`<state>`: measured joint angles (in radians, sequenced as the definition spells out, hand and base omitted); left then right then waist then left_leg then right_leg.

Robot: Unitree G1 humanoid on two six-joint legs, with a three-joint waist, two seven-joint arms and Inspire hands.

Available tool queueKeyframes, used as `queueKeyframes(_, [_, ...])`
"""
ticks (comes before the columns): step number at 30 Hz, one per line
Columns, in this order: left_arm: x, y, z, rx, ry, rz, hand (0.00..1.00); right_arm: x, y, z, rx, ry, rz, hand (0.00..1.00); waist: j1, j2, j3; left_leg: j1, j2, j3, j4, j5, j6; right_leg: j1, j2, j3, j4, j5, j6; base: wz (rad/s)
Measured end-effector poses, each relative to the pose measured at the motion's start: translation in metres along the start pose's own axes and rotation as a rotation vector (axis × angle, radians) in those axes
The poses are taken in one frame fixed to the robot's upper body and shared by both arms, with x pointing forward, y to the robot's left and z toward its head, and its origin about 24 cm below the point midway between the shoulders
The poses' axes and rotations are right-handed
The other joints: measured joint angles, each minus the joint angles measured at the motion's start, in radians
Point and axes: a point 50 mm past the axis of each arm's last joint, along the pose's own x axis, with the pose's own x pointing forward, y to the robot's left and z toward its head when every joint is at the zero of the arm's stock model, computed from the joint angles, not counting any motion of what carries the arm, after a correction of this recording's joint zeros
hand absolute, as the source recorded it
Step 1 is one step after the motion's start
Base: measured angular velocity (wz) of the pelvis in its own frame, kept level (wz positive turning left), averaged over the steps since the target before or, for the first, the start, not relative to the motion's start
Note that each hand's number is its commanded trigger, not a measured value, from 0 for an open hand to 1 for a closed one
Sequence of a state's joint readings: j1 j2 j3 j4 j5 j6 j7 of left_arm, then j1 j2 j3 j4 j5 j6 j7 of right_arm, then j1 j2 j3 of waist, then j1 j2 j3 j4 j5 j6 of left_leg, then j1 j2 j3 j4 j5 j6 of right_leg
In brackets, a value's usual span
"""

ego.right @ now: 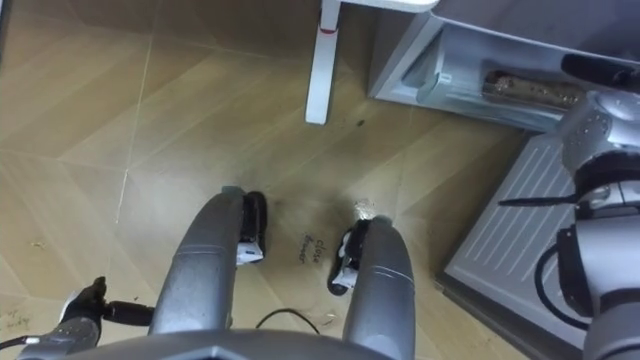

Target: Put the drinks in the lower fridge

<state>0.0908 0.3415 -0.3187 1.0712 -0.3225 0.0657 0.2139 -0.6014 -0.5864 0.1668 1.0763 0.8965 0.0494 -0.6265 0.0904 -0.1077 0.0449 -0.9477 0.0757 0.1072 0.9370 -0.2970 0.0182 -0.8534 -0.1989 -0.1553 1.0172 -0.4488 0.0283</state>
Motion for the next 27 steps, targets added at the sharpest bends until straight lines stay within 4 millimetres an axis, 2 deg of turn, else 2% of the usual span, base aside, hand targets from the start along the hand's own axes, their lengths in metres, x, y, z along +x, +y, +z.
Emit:
queueKeyframes(6, [0.000,0.000,0.000,-0.001,0.001,0.001,0.00,0.002,-0.010,-0.013,-0.024,0.019,-0.010,0.00,0.001,0.002,-0.0012,0.033,0.005,-0.007,-0.026,0.002,-0.003,0.043,0.008,-0.015,-0.039,0.008,-0.002,0.01])
queueKeyframes(16, [0.000,0.001,0.008,-0.003,-0.022,-0.022,0.00,0.008,-0.039,-0.054,-0.069,0.124,0.014,0.00,0.017,0.035,-0.0090,0.198,0.003,-0.018,-0.112,0.001,-0.007,0.234,0.026,-0.043,-0.169,0.030,0.012,0.02])
queueKeyframes(19, [0.000,0.000,0.005,-0.002,-0.010,-0.035,0.00,0.006,-0.048,-0.075,-0.042,0.195,0.025,0.00,0.021,0.043,-0.0097,0.261,0.001,-0.017,-0.141,-0.001,-0.010,0.301,0.028,-0.048,-0.202,0.031,0.014,0.02])
queueKeyframes(21, [0.000,0.000,0.003,-0.001,-0.001,-0.046,0.00,0.002,-0.051,-0.089,-0.034,0.237,0.023,0.00,0.020,0.049,-0.0129,0.290,0.000,-0.019,-0.154,-0.001,-0.012,0.336,0.028,-0.058,-0.221,0.031,0.014,0.08])
queueKeyframes(27, [-0.001,-0.005,-0.002,-0.032,0.019,-0.075,0.00,-0.011,-0.063,-0.134,0.017,0.375,-0.011,0.00,-0.001,0.062,-0.0183,0.369,0.000,-0.023,-0.189,-0.001,-0.015,0.428,0.028,-0.084,-0.270,0.031,0.017,0.09])
